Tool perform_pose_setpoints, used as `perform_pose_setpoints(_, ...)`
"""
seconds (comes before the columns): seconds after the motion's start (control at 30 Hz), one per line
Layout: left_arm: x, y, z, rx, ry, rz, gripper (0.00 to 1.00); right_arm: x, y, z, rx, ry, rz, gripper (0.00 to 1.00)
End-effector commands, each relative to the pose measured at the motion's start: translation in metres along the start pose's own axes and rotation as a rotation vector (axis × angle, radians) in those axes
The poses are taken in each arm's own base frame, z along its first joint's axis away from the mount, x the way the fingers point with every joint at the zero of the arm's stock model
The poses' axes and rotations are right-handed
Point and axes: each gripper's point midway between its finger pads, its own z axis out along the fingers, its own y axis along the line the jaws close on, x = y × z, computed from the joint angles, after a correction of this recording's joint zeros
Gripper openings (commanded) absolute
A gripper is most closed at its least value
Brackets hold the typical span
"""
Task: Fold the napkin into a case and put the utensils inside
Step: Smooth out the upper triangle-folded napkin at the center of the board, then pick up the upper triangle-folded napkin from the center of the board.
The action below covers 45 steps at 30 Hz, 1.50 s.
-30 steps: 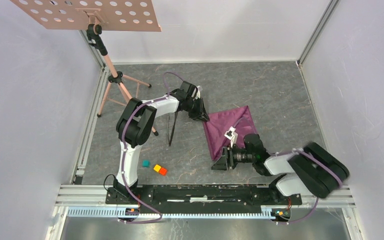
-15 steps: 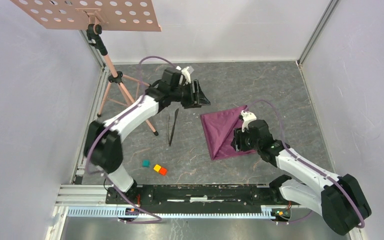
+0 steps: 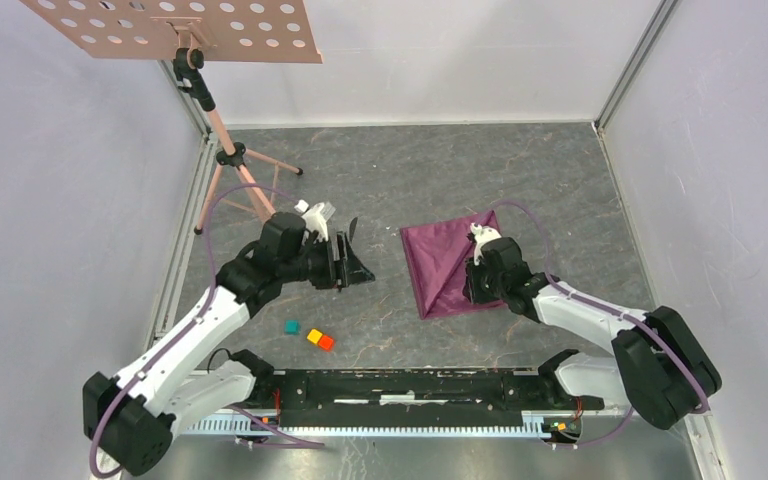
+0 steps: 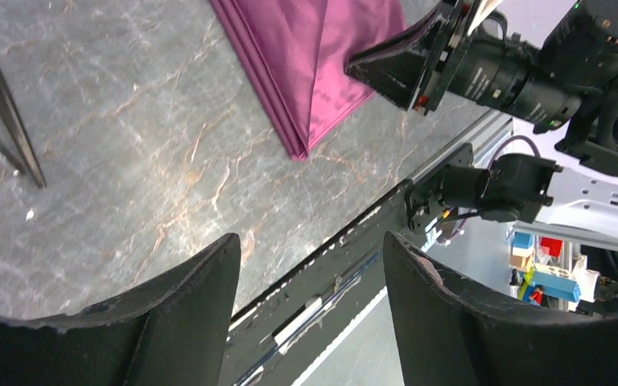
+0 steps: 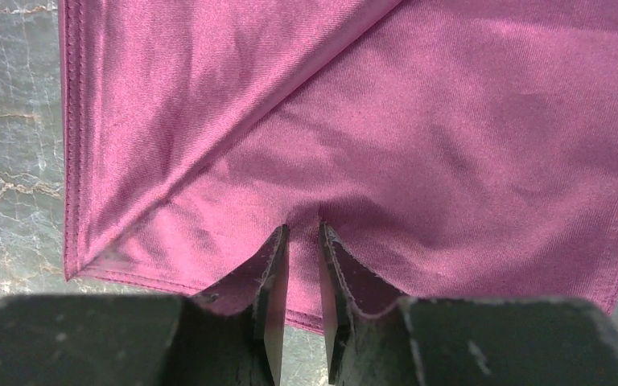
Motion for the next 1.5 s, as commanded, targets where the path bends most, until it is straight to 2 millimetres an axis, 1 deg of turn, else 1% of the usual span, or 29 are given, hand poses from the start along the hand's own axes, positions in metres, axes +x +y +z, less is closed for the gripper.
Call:
perform_pose_setpoints(0.0, 0.009, 0.001, -0.017, 0.000, -0.030, 0.011, 0.73, 0.018, -0.006, 0.002, 0.016, 0.015, 0.020, 0.25)
perform_pose_setpoints(0.13, 0.011, -0.004, -0.029, 0.020, -0.052, 0.048, 0.74, 0.050, -0.015, -0.004, 0.043, 0.090, 0.029, 0.26)
perform_pose_setpoints(0.2, 0.012, -0.007, -0.033, 0.038, -0.062, 0.063, 0.75, 0.060, -0.018, -0.007, 0.048, 0.107, 0.031, 0.26)
perform_pose_setpoints(0.27, 0.014, -0.009, -0.035, 0.061, -0.071, 0.073, 0.75, 0.066, -0.020, -0.010, 0.052, 0.126, 0.007, 0.27)
perform_pose_setpoints(0.33, 0.018, -0.009, -0.035, 0.076, -0.072, 0.078, 0.76, 0.062, -0.036, -0.013, 0.137, 0.141, -0.037, 0.29)
perform_pose_setpoints(0.4, 0.020, -0.009, -0.034, 0.084, -0.065, 0.080, 0.76, 0.058, -0.049, -0.019, 0.216, 0.169, -0.077, 0.33)
perform_pose_setpoints(0.43, 0.021, -0.010, -0.034, 0.092, -0.057, 0.078, 0.76, 0.055, -0.054, -0.022, 0.245, 0.177, -0.094, 0.34)
perform_pose_setpoints(0.5, 0.023, -0.015, -0.036, 0.113, -0.043, 0.074, 0.77, 0.055, -0.059, -0.026, 0.281, 0.184, -0.087, 0.39)
perform_pose_setpoints(0.57, 0.025, -0.021, -0.039, 0.138, -0.027, 0.072, 0.77, 0.055, -0.055, -0.026, 0.268, 0.180, -0.056, 0.39)
perform_pose_setpoints(0.6, 0.027, -0.023, -0.041, 0.143, -0.019, 0.071, 0.77, 0.056, -0.051, -0.025, 0.249, 0.178, -0.043, 0.39)
perform_pose_setpoints(0.67, 0.029, -0.025, -0.044, 0.148, -0.007, 0.070, 0.77, 0.048, -0.044, -0.024, 0.227, 0.150, -0.050, 0.39)
perform_pose_setpoints(0.73, 0.032, -0.021, -0.044, 0.134, 0.004, 0.066, 0.78, 0.030, -0.033, -0.026, 0.210, 0.086, -0.091, 0.42)
perform_pose_setpoints(0.8, 0.034, -0.015, -0.042, 0.107, 0.009, 0.049, 0.79, 0.010, -0.028, -0.034, 0.234, 0.033, -0.123, 0.45)
perform_pose_setpoints(0.83, 0.035, -0.014, -0.042, 0.104, 0.008, 0.041, 0.79, -0.004, -0.024, -0.041, 0.246, 0.004, -0.139, 0.48)
perform_pose_setpoints(0.87, 0.036, -0.014, -0.041, 0.108, 0.003, 0.027, 0.80, -0.010, -0.020, -0.046, 0.252, -0.001, -0.161, 0.51)
perform_pose_setpoints(0.9, 0.036, -0.014, -0.041, 0.117, -0.011, 0.013, 0.89, -0.018, -0.014, -0.050, 0.252, -0.010, -0.178, 0.53)
perform_pose_setpoints(0.97, 0.036, -0.013, -0.039, 0.133, -0.044, -0.016, 0.91, -0.020, 0.002, -0.054, 0.227, 0.004, -0.208, 0.59)
perform_pose_setpoints(1.03, 0.033, -0.011, -0.036, 0.148, -0.091, -0.039, 0.92, -0.018, 0.024, -0.054, 0.182, 0.021, -0.233, 0.64)
perform_pose_setpoints(1.13, 0.029, -0.008, -0.033, 0.157, -0.139, -0.058, 0.93, -0.009, 0.059, -0.054, 0.111, 0.056, -0.272, 0.65)
perform_pose_setpoints(1.17, 0.030, -0.006, -0.030, 0.156, -0.146, -0.064, 0.93, -0.003, 0.069, -0.052, 0.091, 0.075, -0.285, 0.63)
perform_pose_setpoints(1.2, 0.029, -0.003, -0.028, 0.156, -0.157, -0.072, 0.93, 0.001, 0.078, -0.051, 0.077, 0.091, -0.296, 0.58)
perform_pose_setpoints(1.3, 0.031, 0.003, -0.023, 0.147, -0.164, -0.083, 0.93, 0.012, 0.093, -0.049, 0.064, 0.127, -0.344, 0.55)
perform_pose_setpoints(1.37, 0.034, 0.006, -0.021, 0.141, -0.153, -0.082, 0.93, 0.018, 0.097, -0.047, 0.058, 0.137, -0.347, 0.53)
perform_pose_setpoints(1.47, 0.037, 0.006, -0.021, 0.131, -0.125, -0.065, 0.93, 0.028, 0.098, -0.045, 0.045, 0.149, -0.333, 0.52)
